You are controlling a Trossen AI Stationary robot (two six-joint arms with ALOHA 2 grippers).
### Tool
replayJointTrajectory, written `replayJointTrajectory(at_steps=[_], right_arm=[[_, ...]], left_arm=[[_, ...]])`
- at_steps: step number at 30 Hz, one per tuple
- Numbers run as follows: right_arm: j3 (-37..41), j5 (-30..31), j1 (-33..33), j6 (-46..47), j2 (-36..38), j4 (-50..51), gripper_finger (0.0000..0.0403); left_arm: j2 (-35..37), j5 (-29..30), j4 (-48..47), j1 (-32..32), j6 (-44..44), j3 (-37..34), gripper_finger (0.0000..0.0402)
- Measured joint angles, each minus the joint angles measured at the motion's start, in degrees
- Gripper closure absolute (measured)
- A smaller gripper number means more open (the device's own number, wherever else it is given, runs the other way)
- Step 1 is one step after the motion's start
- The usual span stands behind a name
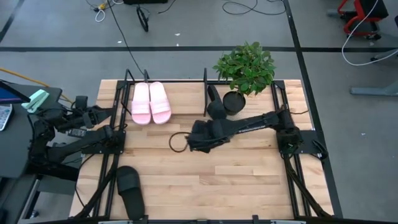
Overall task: Pick and place slides into the shelf
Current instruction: Put the top black slide on the shelf
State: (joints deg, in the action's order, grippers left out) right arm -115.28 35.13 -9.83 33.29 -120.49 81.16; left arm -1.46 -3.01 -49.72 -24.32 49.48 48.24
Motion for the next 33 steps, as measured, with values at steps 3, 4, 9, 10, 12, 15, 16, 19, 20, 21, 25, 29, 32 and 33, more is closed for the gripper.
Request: replayJointTrajectory(at_steps=[3, 4, 9, 10, 12, 15, 16, 19, 20, 21, 25, 29, 32, 33], right_arm=[[8.9, 0.3, -1.6, 5.3, 5.4, -3.2, 0.0353], [12.4, 0.2, -2.1, 7.1, 7.4, -4.8, 0.0353], [29.2, 0.1, -4.7, 18.7, 19.6, -11.2, 0.0353], [32.2, 0.4, -5.2, 21.7, 22.0, -12.2, 0.0353], [38.0, 0.8, -6.1, 28.3, 26.4, -14.1, 0.0353], [45.4, 3.0, -7.5, 38.9, 32.7, -15.9, 0.0353], [47.6, 4.0, -8.0, 42.5, 34.6, -16.3, 0.0353], [54.3, 6.8, -9.7, 53.0, 39.0, -18.2, 0.0353], [56.3, 7.2, -10.2, 55.9, 40.2, -18.8, 0.0353], [58.4, 7.7, -10.5, 58.8, 41.3, -19.7, 0.0352], [66.1, 8.8, -11.0, 66.5, 44.2, -25.4, 0.0345], [72.3, 11.9, -10.8, 69.2, 45.0, -36.3, 0.0333], [75.6, 15.3, -10.0, 69.1, 44.9, -46.7, 0.0316], [76.5, 16.6, -9.6, 68.5, 44.8, -49.8, 0.0309]], left_arm=[[-3.2, -1.6, 3.6, 0.0, -3.2, 0.0, 0.0258], [-4.6, -2.2, 4.9, 0.0, -4.4, 0.0, 0.0257], [-13.6, -7.0, 10.8, 0.0, -10.9, 0.0, 0.0258], [-15.5, -7.3, 11.2, 0.0, -11.6, 0.0, 0.0260], [-19.1, -7.4, 11.5, 0.1, -12.8, 0.0, 0.0264], [-24.0, -7.3, 12.1, 0.5, -14.5, 0.0, 0.0269], [-25.6, -7.4, 12.6, 0.9, -14.9, 0.0, 0.0271], [-30.4, -7.5, 15.8, 3.3, -15.4, 0.0, 0.0273], [-31.9, -7.6, 17.1, 4.4, -15.4, 0.0, 0.0273], [-33.5, -7.5, 18.6, 5.6, -15.4, 0.0, 0.0273], [-40.1, -4.5, 23.2, 11.6, -15.6, 0.0, 0.0270], [-47.0, 3.8, 24.7, 17.9, -15.6, 0.0, 0.0272], [-51.6, 7.5, 26.6, 21.4, -14.7, 0.0, 0.0276], [-53.1, 7.9, 27.2, 22.2, -14.2, 0.0, 0.0278]])
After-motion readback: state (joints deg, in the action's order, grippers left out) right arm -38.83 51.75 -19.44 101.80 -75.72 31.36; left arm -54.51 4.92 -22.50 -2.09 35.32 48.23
